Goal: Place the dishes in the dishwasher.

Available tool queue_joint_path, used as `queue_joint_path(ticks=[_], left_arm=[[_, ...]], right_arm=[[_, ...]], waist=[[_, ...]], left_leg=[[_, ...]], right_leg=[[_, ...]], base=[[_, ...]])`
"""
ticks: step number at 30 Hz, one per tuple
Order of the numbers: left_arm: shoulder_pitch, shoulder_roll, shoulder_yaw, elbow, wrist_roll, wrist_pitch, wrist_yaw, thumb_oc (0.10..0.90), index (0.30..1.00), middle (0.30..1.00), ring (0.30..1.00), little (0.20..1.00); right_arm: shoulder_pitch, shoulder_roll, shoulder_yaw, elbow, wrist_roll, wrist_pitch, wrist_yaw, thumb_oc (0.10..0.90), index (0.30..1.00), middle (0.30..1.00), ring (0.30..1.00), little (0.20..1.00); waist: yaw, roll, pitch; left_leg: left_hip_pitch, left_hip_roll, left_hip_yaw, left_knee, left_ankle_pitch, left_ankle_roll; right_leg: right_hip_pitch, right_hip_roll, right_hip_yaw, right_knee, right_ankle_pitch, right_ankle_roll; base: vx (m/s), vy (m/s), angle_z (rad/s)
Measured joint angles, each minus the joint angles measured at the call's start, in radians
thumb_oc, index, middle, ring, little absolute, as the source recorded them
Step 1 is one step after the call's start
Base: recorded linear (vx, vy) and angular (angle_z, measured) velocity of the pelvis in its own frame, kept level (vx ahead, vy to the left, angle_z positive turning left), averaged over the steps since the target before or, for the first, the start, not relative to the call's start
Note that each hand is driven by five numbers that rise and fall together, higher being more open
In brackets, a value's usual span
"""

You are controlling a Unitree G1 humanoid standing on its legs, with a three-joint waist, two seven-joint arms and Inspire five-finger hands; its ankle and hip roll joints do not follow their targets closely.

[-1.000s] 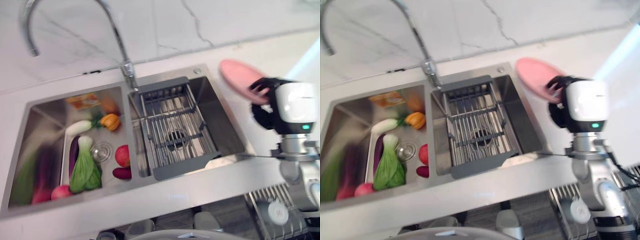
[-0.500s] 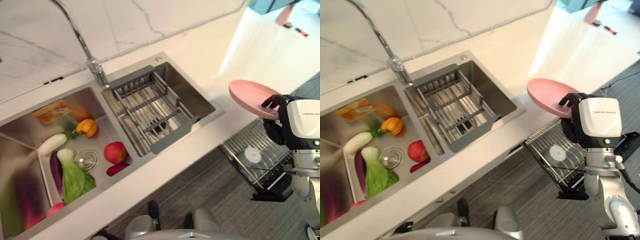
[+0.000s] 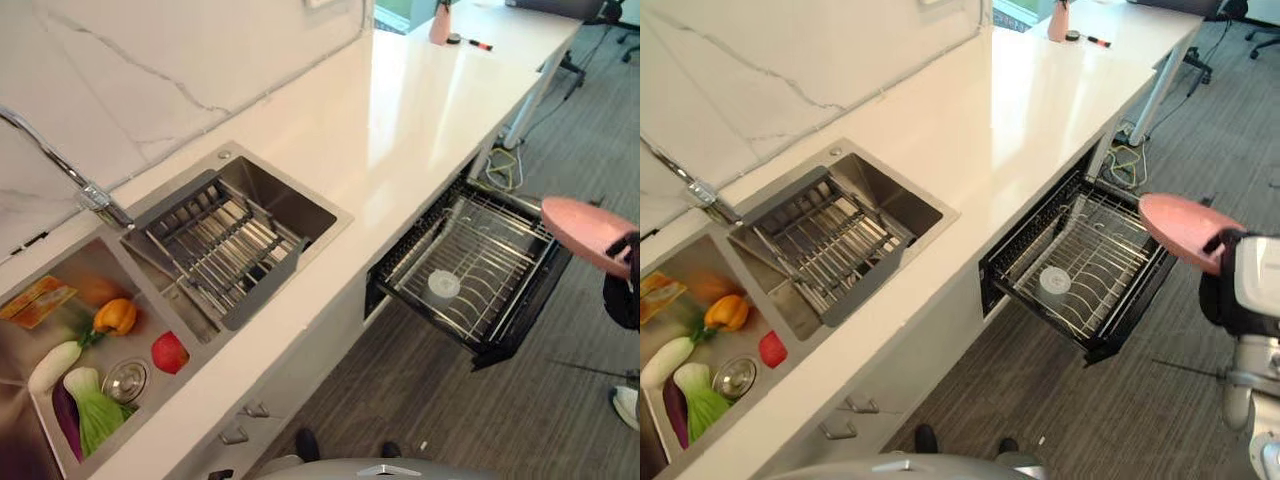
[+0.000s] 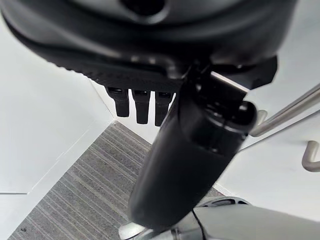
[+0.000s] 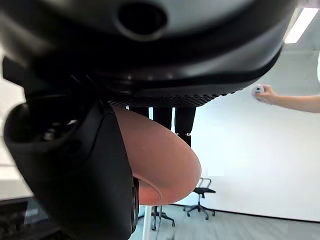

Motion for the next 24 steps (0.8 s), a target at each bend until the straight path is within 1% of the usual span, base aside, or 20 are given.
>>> queue_joint_path(ticks=[1, 3, 5, 7, 8, 9, 10, 11, 12, 14, 15, 16, 17, 18, 19, 20, 22, 23, 24], left_arm=[[0.000, 0.000, 0.000, 0.000, 0.000, 0.000, 0.000, 0.800, 0.900, 0.900, 0.900, 0.900], [-0.014, -0.005, -0.021, -0.021, -0.014, -0.002, 0.000, 0.800, 0.900, 0.900, 0.900, 0.900], [-0.036, -0.009, -0.024, -0.045, -0.077, -0.018, 0.002, 0.800, 0.900, 0.900, 0.900, 0.900], [-0.087, -0.021, -0.011, -0.052, -0.140, -0.019, 0.015, 0.800, 0.900, 0.900, 0.900, 0.900], [-0.096, -0.023, -0.011, -0.051, -0.150, -0.019, 0.017, 0.800, 0.900, 0.900, 0.900, 0.900], [-0.099, -0.026, -0.013, -0.057, -0.176, -0.021, 0.019, 0.800, 0.900, 0.900, 0.900, 0.900], [-0.101, -0.027, -0.018, -0.057, -0.191, -0.023, 0.022, 0.800, 0.900, 0.900, 0.900, 0.900], [-0.102, -0.028, -0.018, -0.054, -0.208, -0.020, 0.026, 0.800, 0.900, 0.900, 0.900, 0.900], [-0.102, -0.028, -0.018, -0.054, -0.208, -0.020, 0.026, 0.800, 0.900, 0.900, 0.900, 0.900], [-0.102, -0.027, -0.018, -0.041, -0.217, -0.014, 0.031, 0.800, 0.900, 0.900, 0.900, 0.900], [-0.102, -0.027, -0.018, -0.041, -0.217, -0.014, 0.031, 0.800, 0.900, 0.900, 0.900, 0.900], [-0.104, -0.026, -0.020, -0.041, -0.217, -0.015, 0.031, 0.800, 0.900, 0.900, 0.900, 0.900], [-0.108, -0.025, -0.022, -0.041, -0.218, -0.015, 0.031, 0.800, 0.900, 0.900, 0.900, 0.900], [-0.110, -0.016, -0.025, -0.043, -0.227, -0.020, 0.029, 0.800, 0.900, 0.900, 0.900, 0.900], [-0.116, -0.010, -0.033, -0.042, -0.227, -0.021, 0.029, 0.800, 0.900, 0.900, 0.900, 0.900], [-0.126, 0.000, -0.057, -0.042, -0.227, -0.021, 0.029, 0.800, 0.900, 0.900, 0.900, 0.900], [-0.135, 0.004, -0.061, -0.049, -0.228, -0.029, 0.028, 0.800, 0.900, 0.900, 0.900, 0.900], [-0.136, 0.007, -0.070, -0.048, -0.228, -0.036, 0.027, 0.800, 0.900, 0.900, 0.900, 0.900], [-0.137, 0.006, -0.070, -0.048, -0.228, -0.036, 0.026, 0.800, 0.900, 0.900, 0.900, 0.900]], right_arm=[[0.000, 0.000, 0.000, 0.000, 0.000, 0.000, 0.000, 0.400, 0.300, 0.300, 0.300, 0.300], [-0.026, -0.004, 0.031, 0.054, 0.003, 0.000, -0.001, 0.400, 0.300, 0.300, 0.300, 0.300], [-0.118, -0.047, 0.088, 0.102, 0.012, 0.003, -0.008, 0.400, 0.300, 0.300, 0.300, 0.300], [-0.161, -0.075, 0.094, 0.102, 0.034, 0.005, 0.010, 0.400, 0.300, 0.300, 0.300, 0.300], [-0.168, -0.073, 0.094, 0.102, 0.034, 0.004, 0.014, 0.400, 0.300, 0.300, 0.300, 0.300], [-0.193, -0.074, 0.110, 0.102, 0.034, 0.003, 0.027, 0.400, 0.300, 0.300, 0.300, 0.300], [-0.213, -0.082, 0.112, 0.102, 0.034, -0.005, 0.031, 0.400, 0.300, 0.300, 0.300, 0.300], [-0.244, -0.095, 0.114, 0.102, 0.036, -0.011, 0.038, 0.400, 0.300, 0.300, 0.300, 0.300], [-0.244, -0.095, 0.114, 0.102, 0.036, -0.011, 0.038, 0.400, 0.300, 0.300, 0.300, 0.300], [-0.303, -0.112, 0.127, 0.118, 0.063, -0.010, 0.044, 0.400, 0.300, 0.300, 0.300, 0.300], [-0.303, -0.112, 0.127, 0.118, 0.063, -0.010, 0.044, 0.400, 0.300, 0.300, 0.300, 0.300], [-0.335, -0.152, 0.152, 0.141, 0.075, -0.011, 0.053, 0.400, 0.300, 0.300, 0.300, 0.300], [-0.355, -0.160, 0.157, 0.146, 0.076, -0.013, 0.058, 0.400, 0.300, 0.300, 0.300, 0.300], [-0.392, -0.170, 0.182, 0.176, 0.079, -0.015, 0.060, 0.400, 0.300, 0.300, 0.300, 0.300], [-0.440, -0.216, 0.236, 0.243, 0.083, -0.025, 0.061, 0.400, 0.300, 0.300, 0.300, 0.300], [-0.474, -0.265, 0.284, 0.309, 0.089, -0.033, 0.077, 0.400, 0.300, 0.300, 0.300, 0.300], [-0.493, -0.279, 0.309, 0.389, 0.113, -0.033, 0.095, 0.400, 0.300, 0.300, 0.300, 0.300], [-0.520, -0.278, 0.342, 0.464, 0.113, -0.034, 0.099, 0.400, 0.300, 0.300, 0.300, 0.300], [-0.522, -0.277, 0.351, 0.489, 0.114, -0.031, 0.112, 0.400, 0.300, 0.300, 0.300, 0.300]], waist=[[0.000, 0.000, 0.000], [0.001, 0.027, 0.045], [0.002, 0.053, 0.097], [0.011, 0.078, 0.169], [0.016, 0.078, 0.183], [0.033, 0.084, 0.201], [0.038, 0.088, 0.209], [0.055, 0.087, 0.224], [0.055, 0.087, 0.224], [0.074, 0.082, 0.235], [0.074, 0.082, 0.235], [0.082, 0.076, 0.240], [0.087, 0.071, 0.243], [0.088, 0.058, 0.251], [0.087, 0.048, 0.257], [0.091, 0.047, 0.260], [0.107, 0.047, 0.261], [0.109, 0.046, 0.261], [0.110, 0.048, 0.262]], left_leg=[[0.000, 0.000, 0.000, 0.000, 0.000, 0.000], [-0.024, 0.000, -0.001, 0.001, 0.005, -0.001], [-0.085, 0.003, 0.000, 0.008, 0.026, 0.006], [-0.109, -0.001, -0.015, 0.005, 0.039, 0.009], [-0.109, -0.002, -0.021, 0.001, 0.040, 0.009], [-0.116, -0.002, -0.026, 0.005, 0.043, 0.011], [-0.125, -0.004, -0.032, 0.004, 0.043, 0.010], [-0.130, -0.007, -0.034, 0.002, 0.045, 0.010], [-0.130, -0.007, -0.034, 0.002, 0.045, 0.010], [-0.130, -0.008, -0.043, 0.002, 0.047, 0.011], [-0.130, -0.008, -0.043, 0.002, 0.047, 0.011], [-0.132, -0.009, -0.046, 0.002, 0.047, 0.011], [-0.134, -0.009, -0.050, 0.002, 0.047, 0.011], [-0.134, -0.007, -0.050, 0.002, 0.048, 0.012], [-0.135, -0.007, -0.050, 0.003, 0.048, 0.012], [-0.138, -0.008, -0.053, 0.003, 0.048, 0.012], [-0.138, -0.009, -0.059, 0.003, 0.048, 0.012], [-0.138, -0.010, -0.063, 0.003, 0.048, 0.012], [-0.139, -0.011, -0.067, 0.003, 0.048, 0.012]], right_leg=[[0.000, 0.000, 0.000, 0.000, 0.000, 0.000], [-0.027, -0.001, 0.001, 0.002, 0.012, 0.001], [-0.101, -0.001, 0.003, 0.029, 0.019, 0.011], [-0.114, -0.002, -0.008, 0.020, 0.044, -0.013], [-0.110, -0.003, -0.013, 0.010, 0.049, -0.016], [-0.114, -0.002, -0.020, 0.010, 0.052, -0.015], [-0.118, -0.004, -0.025, 0.003, 0.048, -0.011], [-0.119, -0.004, -0.028, 0.001, 0.055, -0.019], [-0.119, -0.004, -0.028, 0.001, 0.055, -0.019], [-0.114, -0.004, -0.036, 0.001, 0.055, -0.019], [-0.114, -0.004, -0.036, 0.001, 0.055, -0.019], [-0.115, -0.005, -0.038, 0.001, 0.055, -0.019], [-0.114, -0.004, -0.049, 0.001, 0.055, -0.018], [-0.113, -0.003, -0.050, 0.002, 0.055, -0.018], [-0.114, -0.003, -0.050, 0.002, 0.055, -0.018], [-0.115, -0.004, -0.054, 0.002, 0.055, -0.018], [-0.114, -0.004, -0.059, 0.002, 0.054, -0.018], [-0.113, -0.004, -0.061, 0.001, 0.054, -0.018], [-0.112, -0.004, -0.063, 0.001, 0.054, -0.018]], base=[[-0.16, -0.011, 0.03], [-0.24, -0.030, -0.01], [-0.14, -0.036, -0.08], [-0.08, -0.049, 0.09], [-0.07, -0.061, 0.19], [-0.02, -0.042, 0.18], [-0.01, -0.042, 0.14], [-0.01, -0.030, 0.10], [-0.01, -0.041, 0.06], [-0.01, -0.027, 0.10], [-0.01, -0.037, 0.09], [-0.04, -0.055, 0.09], [-0.06, -0.067, 0.09], [-0.06, -0.035, 0.06], [-0.04, -0.026, 0.03], [-0.03, -0.030, 0.08], [-0.02, -0.037, 0.09], [-0.02, -0.023, 0.07], [-0.03, -0.019, 0.07]])
